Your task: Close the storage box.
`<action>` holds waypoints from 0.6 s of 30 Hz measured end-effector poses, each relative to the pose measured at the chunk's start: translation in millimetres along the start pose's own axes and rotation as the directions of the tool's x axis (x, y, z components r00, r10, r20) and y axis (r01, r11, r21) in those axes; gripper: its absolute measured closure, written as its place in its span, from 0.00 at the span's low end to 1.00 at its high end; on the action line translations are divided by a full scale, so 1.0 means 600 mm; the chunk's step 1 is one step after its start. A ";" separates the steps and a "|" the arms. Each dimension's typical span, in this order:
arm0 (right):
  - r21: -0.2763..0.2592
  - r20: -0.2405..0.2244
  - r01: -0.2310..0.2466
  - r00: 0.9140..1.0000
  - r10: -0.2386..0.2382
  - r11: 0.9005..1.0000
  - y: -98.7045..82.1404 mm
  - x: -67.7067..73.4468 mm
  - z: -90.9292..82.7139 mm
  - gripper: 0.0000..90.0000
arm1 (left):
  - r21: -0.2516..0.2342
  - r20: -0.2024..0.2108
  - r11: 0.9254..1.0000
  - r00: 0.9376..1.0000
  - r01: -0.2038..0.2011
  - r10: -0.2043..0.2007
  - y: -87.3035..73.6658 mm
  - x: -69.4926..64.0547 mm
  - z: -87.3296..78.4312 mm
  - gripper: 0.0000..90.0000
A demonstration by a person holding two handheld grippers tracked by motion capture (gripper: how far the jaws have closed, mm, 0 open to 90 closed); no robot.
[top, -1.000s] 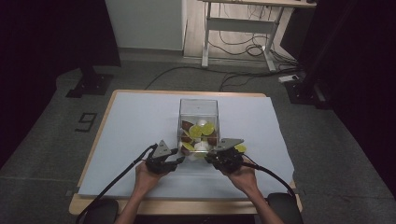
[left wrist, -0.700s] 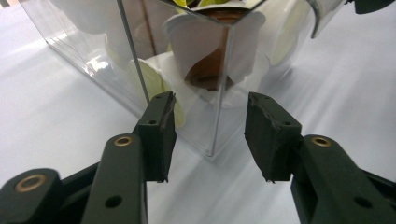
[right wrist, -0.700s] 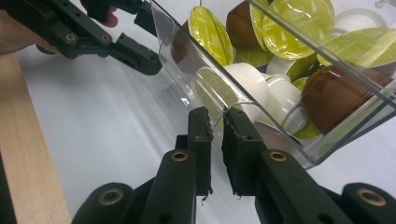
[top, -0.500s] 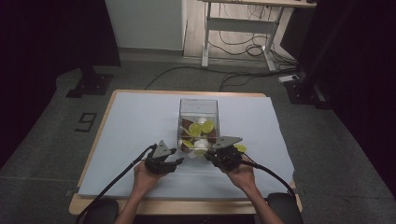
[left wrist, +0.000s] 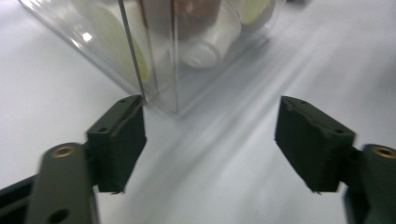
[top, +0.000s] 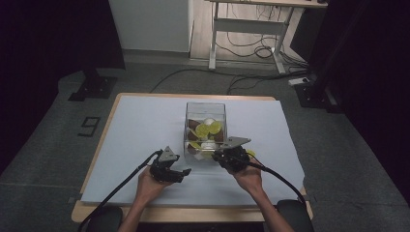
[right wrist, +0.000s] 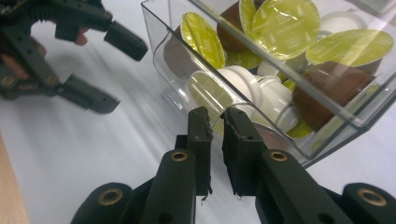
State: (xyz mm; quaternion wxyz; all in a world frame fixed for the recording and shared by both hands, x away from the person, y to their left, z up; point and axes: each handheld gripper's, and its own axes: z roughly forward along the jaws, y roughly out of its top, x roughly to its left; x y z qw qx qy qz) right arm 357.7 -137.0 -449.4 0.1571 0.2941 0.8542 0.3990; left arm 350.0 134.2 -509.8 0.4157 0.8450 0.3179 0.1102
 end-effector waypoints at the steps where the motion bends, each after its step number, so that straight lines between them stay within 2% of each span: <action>1: 0.001 0.000 -0.007 1.000 0.007 1.000 0.001 -0.001 0.000 0.89 | 0.009 0.005 1.000 1.000 0.008 -0.008 -0.001 0.001 0.002 0.22; 4: -0.003 0.001 -0.016 1.000 0.016 1.000 0.002 -0.004 0.003 0.89 | 0.020 -0.001 1.000 1.000 0.024 -0.024 -0.003 0.002 0.005 0.16; 11: -0.006 0.008 -0.025 1.000 0.025 1.000 0.005 -0.009 0.008 0.89 | 0.025 0.003 0.998 0.998 0.062 -0.062 -0.007 0.008 0.003 0.12; 18: 0.001 0.024 -0.034 0.999 0.034 0.999 0.011 -0.015 0.016 0.89 | 0.069 -0.001 0.996 0.998 0.062 -0.062 -0.013 0.009 0.009 0.05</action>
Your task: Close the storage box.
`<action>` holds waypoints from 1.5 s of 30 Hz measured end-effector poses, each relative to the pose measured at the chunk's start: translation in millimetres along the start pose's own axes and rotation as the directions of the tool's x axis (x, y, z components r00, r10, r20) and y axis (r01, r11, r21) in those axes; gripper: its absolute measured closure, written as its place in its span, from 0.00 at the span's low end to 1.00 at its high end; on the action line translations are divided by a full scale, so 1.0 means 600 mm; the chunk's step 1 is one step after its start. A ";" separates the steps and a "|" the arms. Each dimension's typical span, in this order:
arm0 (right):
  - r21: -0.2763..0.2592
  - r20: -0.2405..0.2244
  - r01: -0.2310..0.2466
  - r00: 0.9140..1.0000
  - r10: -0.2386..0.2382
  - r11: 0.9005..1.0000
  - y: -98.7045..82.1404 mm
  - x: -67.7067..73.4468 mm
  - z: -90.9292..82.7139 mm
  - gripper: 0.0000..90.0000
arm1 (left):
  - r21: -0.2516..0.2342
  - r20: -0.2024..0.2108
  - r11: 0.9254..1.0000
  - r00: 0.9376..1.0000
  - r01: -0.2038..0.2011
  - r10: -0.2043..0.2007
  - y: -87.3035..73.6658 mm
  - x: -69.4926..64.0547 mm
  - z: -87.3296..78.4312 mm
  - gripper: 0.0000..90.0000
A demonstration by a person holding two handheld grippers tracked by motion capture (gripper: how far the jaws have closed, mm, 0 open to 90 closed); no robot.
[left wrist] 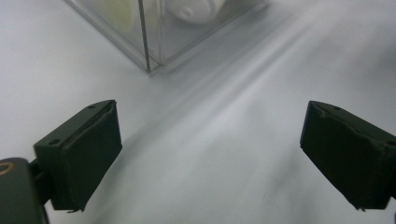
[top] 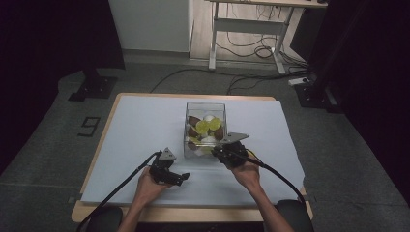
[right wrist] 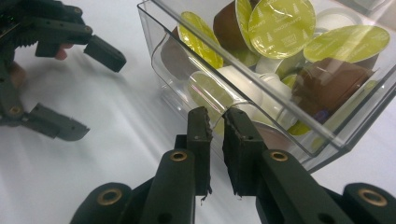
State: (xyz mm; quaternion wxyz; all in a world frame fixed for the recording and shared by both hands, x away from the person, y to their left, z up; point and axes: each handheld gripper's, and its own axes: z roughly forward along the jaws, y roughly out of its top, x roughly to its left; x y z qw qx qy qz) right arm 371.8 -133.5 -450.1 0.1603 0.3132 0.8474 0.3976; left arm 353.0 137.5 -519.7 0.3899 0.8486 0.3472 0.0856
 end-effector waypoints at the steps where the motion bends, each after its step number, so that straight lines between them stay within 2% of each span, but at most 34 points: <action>1: 0.000 0.004 0.003 1.000 -0.003 1.000 0.001 -0.001 0.001 0.89 | 0.002 0.000 1.000 1.000 -0.002 0.002 0.000 0.000 0.000 0.05; 6: 0.002 0.024 0.002 1.000 -0.002 1.000 0.004 -0.004 0.008 0.89 | 0.013 -0.009 1.000 1.000 -0.005 0.005 -0.002 -0.001 0.002 0.05; 12: 0.014 0.029 0.007 1.000 -0.007 1.000 0.005 -0.004 0.019 0.88 | 0.026 -0.012 1.000 1.000 -0.007 0.007 -0.004 -0.001 0.004 0.05; 21: -0.004 0.058 -0.016 0.998 0.016 1.000 0.007 -0.009 0.029 0.88 | 0.031 -0.022 0.999 1.000 -0.010 0.011 -0.005 0.000 0.004 0.06; 27: -0.006 0.060 -0.031 0.998 0.031 1.000 0.008 -0.011 0.032 0.88 | 0.031 -0.025 0.999 1.000 -0.011 0.012 -0.006 0.001 0.003 0.06; 38: -0.015 0.084 -0.022 0.996 0.023 1.000 0.006 -0.007 0.034 0.88 | 0.061 -0.036 0.998 0.999 -0.014 0.016 -0.010 0.005 0.003 0.05; 45: -0.027 0.108 -0.018 0.994 0.021 0.999 0.004 -0.003 0.036 0.88 | 0.063 -0.049 0.998 0.998 -0.026 0.029 -0.013 0.006 0.001 0.05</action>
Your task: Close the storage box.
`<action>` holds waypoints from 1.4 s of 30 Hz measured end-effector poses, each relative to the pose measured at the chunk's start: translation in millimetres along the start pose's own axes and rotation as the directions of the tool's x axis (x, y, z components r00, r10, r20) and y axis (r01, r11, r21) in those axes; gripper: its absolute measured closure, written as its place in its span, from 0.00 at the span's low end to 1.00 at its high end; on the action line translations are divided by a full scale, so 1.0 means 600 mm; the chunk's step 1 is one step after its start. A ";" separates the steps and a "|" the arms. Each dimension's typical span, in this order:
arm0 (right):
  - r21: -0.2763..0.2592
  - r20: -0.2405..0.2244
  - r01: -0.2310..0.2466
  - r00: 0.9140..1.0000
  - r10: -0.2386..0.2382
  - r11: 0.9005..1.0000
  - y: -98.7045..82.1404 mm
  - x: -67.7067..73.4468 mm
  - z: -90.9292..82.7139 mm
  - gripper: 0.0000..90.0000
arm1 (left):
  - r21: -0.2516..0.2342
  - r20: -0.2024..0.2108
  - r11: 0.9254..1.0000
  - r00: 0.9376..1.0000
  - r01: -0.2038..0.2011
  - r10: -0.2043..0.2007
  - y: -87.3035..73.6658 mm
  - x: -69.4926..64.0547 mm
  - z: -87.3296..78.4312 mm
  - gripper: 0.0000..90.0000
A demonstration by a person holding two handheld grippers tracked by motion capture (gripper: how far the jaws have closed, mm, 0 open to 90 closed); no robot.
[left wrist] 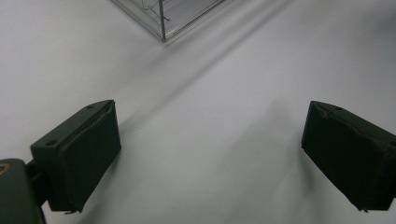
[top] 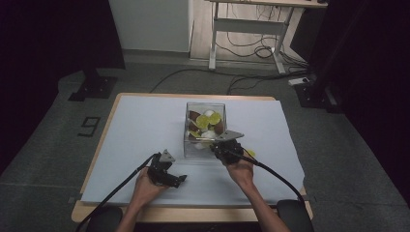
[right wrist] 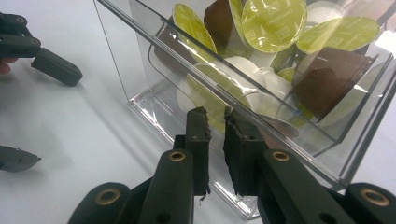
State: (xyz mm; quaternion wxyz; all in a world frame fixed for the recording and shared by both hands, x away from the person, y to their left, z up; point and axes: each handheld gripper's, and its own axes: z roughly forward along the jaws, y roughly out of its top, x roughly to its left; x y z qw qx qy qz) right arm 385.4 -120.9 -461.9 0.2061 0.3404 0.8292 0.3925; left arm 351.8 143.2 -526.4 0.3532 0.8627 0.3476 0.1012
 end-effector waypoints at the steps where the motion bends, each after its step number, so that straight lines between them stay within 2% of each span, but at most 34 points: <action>1: -0.001 0.003 0.000 1.000 0.000 1.000 0.000 0.001 0.000 0.88 | 0.001 -0.005 1.000 1.000 -0.005 0.005 0.000 0.000 0.000 0.05; 4: 0.001 0.011 0.002 1.000 -0.002 1.000 0.000 0.003 0.001 0.88 | 0.005 -0.013 1.000 1.000 -0.020 0.020 -0.001 -0.002 0.001 0.05; 9: 0.008 -0.005 0.006 1.000 -0.006 1.000 0.001 -0.001 -0.001 0.86 | 0.013 -0.005 1.000 1.000 -0.020 0.021 -0.002 0.000 0.001 0.00; 14: 0.029 -0.037 0.020 0.999 -0.019 0.999 0.001 -0.001 -0.008 0.73 | 0.031 -0.032 0.998 0.998 -0.048 0.049 -0.004 -0.003 0.001 0.00; 16: 0.044 -0.051 0.031 0.998 -0.029 0.999 0.001 -0.001 -0.009 0.67 | 0.031 -0.035 0.998 0.998 -0.050 0.051 -0.004 -0.004 0.001 0.00; 22: 0.068 -0.052 0.073 0.996 -0.069 0.995 -0.001 0.004 -0.019 0.49 | 0.032 -0.036 0.998 0.998 -0.050 0.051 -0.004 -0.004 0.001 0.00; 25: 0.088 -0.076 0.085 0.994 -0.078 0.993 -0.003 0.005 -0.022 0.42 | 0.032 -0.037 0.998 0.998 -0.050 0.051 -0.004 -0.004 0.001 0.00; 29: 0.107 -0.080 0.096 0.993 -0.088 0.990 -0.008 0.004 -0.026 0.37 | 0.033 -0.041 0.998 0.998 -0.047 0.048 -0.005 -0.004 0.001 0.00; 34: 0.090 -0.093 0.080 0.993 -0.072 0.993 -0.013 -0.004 -0.039 0.34 | 0.034 -0.043 0.998 0.998 -0.045 0.046 -0.006 -0.004 -0.001 0.00; 42: 0.073 -0.075 0.080 0.994 -0.075 0.994 -0.020 -0.019 -0.062 0.32 | 0.033 -0.044 0.998 0.998 -0.045 0.047 -0.007 -0.004 -0.002 0.00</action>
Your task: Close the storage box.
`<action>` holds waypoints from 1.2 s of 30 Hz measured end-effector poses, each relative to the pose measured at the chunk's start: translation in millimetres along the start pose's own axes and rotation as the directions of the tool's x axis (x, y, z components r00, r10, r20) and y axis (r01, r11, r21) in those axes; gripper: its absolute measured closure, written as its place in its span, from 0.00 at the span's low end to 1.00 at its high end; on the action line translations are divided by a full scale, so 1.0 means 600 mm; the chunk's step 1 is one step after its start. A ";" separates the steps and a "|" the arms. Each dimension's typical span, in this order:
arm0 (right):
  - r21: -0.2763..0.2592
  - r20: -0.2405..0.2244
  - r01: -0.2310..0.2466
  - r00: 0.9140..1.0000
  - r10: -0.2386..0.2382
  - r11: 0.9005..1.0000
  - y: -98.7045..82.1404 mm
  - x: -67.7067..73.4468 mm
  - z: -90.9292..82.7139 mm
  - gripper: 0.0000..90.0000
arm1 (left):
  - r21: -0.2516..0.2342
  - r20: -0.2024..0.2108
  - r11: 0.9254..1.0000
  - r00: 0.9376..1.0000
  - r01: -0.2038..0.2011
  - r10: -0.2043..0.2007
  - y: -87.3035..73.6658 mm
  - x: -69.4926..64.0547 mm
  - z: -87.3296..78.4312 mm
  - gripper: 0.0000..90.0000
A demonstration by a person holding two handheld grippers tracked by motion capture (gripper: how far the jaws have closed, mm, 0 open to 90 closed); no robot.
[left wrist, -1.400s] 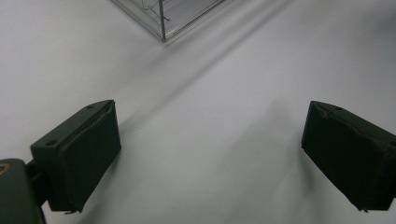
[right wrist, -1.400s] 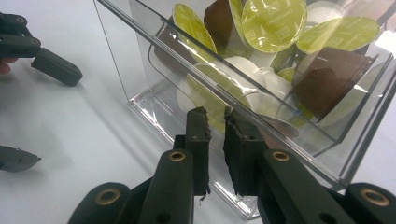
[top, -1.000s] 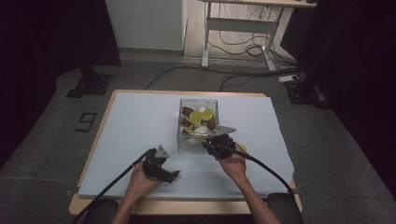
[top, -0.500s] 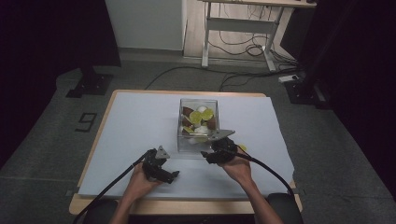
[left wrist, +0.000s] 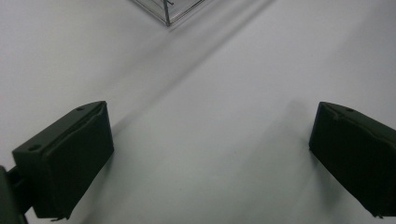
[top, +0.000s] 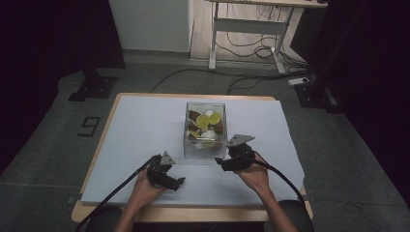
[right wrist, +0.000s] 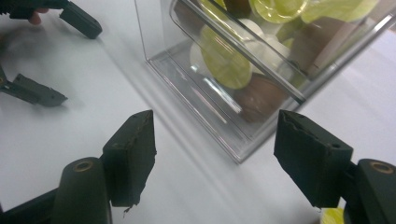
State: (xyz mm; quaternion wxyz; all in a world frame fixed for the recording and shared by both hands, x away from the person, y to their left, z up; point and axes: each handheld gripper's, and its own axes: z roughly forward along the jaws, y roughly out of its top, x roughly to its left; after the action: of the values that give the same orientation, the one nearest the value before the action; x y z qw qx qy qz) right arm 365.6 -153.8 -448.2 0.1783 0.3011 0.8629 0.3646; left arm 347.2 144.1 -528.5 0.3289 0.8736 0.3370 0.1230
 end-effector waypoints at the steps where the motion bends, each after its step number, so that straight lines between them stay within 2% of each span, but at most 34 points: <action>1: 0.003 0.007 -0.001 1.000 0.001 1.000 -0.002 -0.002 -0.002 0.32 | 0.000 0.000 1.000 1.000 0.000 0.000 0.000 0.000 0.000 0.00; 14: 0.019 0.056 -0.050 0.997 0.049 0.999 -0.025 -0.036 -0.024 0.22 | 0.001 -0.002 1.000 1.000 0.000 0.000 0.000 0.000 0.000 0.00; 19: 0.029 0.084 -0.077 0.994 0.074 0.997 -0.033 -0.049 -0.033 0.17 | 0.001 -0.003 1.000 1.000 -0.001 0.001 0.000 0.000 0.000 0.00; 32: 0.014 0.130 -0.117 0.985 0.114 0.993 -0.064 -0.078 -0.050 0.16 | 0.000 -0.003 1.000 1.000 0.000 0.000 0.000 -0.001 0.000 0.00; 36: 0.030 0.150 -0.135 0.980 0.129 0.990 -0.078 -0.087 -0.049 0.16 | 0.000 -0.003 1.000 1.000 0.000 0.000 0.000 -0.001 0.000 0.00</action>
State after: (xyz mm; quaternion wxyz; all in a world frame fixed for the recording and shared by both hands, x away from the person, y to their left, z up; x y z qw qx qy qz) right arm 371.3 -228.9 -458.4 0.2109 0.3873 0.8326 0.3351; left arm 346.9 143.9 -528.6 0.3282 0.8735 0.3374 0.1243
